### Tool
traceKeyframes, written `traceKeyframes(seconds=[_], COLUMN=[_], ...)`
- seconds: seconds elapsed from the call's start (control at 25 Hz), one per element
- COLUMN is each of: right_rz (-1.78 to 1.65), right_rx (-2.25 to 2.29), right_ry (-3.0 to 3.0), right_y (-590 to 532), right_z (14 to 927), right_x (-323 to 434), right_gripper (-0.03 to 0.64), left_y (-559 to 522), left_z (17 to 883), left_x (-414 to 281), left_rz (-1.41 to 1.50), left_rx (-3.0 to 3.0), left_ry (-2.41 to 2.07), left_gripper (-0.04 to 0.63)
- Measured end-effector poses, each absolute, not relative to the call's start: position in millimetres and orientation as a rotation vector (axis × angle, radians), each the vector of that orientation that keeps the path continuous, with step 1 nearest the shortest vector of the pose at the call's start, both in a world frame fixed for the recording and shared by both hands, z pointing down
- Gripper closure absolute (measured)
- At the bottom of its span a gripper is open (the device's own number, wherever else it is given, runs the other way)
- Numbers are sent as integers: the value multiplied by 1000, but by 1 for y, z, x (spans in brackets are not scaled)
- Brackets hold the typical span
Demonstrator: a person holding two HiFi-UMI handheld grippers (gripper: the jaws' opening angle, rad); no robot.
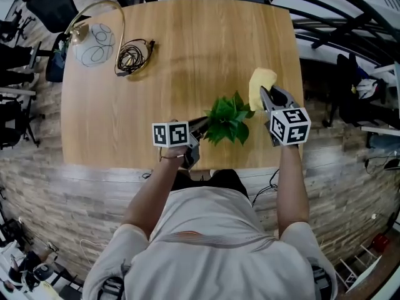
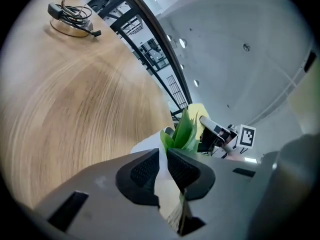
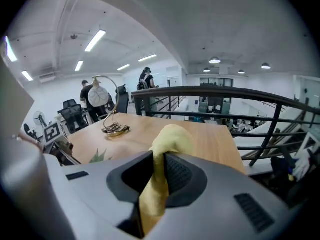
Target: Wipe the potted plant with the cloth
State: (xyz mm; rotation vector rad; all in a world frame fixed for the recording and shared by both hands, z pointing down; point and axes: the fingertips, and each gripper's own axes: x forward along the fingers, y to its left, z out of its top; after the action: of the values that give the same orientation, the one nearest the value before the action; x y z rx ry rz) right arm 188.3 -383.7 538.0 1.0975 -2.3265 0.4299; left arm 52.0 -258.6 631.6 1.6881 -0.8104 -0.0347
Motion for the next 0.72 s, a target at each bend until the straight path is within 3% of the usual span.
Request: traceKeyframes(seconds=[0.24,0.4,0.72], right_rz=[612,703,480], right_rx=[941,740,1144], right_ry=[-2653,-2668,-2354], right_y=[-349,-324,-368], right_z=[470,494,535], right_x=[130,79,188], right_gripper=[508,508,508], left_y=[-259,-260,-262], left_z=[631,631,631], left_x=[52,54,53], left_rz=[-27,-23,-17], left_rx=[1688,1693,1701], left_ry=[-823,-842,-870], left_gripper=[540,541,541])
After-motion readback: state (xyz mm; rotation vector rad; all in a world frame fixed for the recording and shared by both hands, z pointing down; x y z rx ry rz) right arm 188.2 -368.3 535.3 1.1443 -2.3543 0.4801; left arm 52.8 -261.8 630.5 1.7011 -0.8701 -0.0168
